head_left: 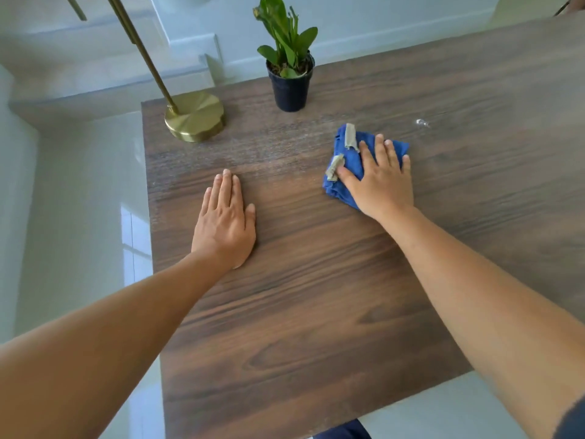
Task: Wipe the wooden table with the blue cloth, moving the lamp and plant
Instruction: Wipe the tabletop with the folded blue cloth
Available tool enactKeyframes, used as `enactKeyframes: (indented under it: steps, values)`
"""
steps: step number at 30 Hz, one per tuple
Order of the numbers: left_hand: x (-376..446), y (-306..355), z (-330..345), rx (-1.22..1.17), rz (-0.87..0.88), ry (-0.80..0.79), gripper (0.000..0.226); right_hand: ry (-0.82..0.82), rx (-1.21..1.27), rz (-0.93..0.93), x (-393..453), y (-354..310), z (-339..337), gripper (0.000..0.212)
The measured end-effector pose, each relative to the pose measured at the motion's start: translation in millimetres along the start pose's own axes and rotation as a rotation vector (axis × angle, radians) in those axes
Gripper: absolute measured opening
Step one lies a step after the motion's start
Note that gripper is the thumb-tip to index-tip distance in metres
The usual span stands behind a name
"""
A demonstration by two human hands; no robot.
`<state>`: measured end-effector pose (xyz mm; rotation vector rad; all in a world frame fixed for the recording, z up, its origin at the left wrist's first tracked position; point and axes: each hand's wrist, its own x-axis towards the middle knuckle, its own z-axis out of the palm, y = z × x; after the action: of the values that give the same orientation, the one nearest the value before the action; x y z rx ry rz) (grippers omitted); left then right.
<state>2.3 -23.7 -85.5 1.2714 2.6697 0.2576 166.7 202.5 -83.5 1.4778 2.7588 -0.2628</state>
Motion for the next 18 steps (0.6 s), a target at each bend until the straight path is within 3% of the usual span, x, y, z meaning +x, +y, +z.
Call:
enactKeyframes:
  steps: [4, 8, 11, 15, 18]
  values:
    - [0.3, 0.6, 2.6, 0.014, -0.002, 0.014, 0.064, 0.002, 0.012, 0.14, 41.5, -30.1, -4.4, 0.092]
    - [1.0, -0.2, 3.0, 0.015, 0.008, 0.021, 0.064, -0.037, 0.004, -0.123, 6.2, -97.8, 7.7, 0.09]
    - [0.6, -1.9, 2.7, 0.019, 0.013, 0.026, 0.064, -0.025, 0.022, -0.185, -20.3, -59.6, 9.9, 0.093]
    - [-0.3, -1.3, 0.4, 0.017, 0.018, -0.002, 0.065, 0.004, -0.047, 0.038, 17.1, 6.0, -5.8, 0.104]
    - [-1.1, 0.5, 0.8, 0.02, 0.002, 0.011, 0.064, 0.021, 0.005, 0.153, 48.7, -22.5, -9.3, 0.103]
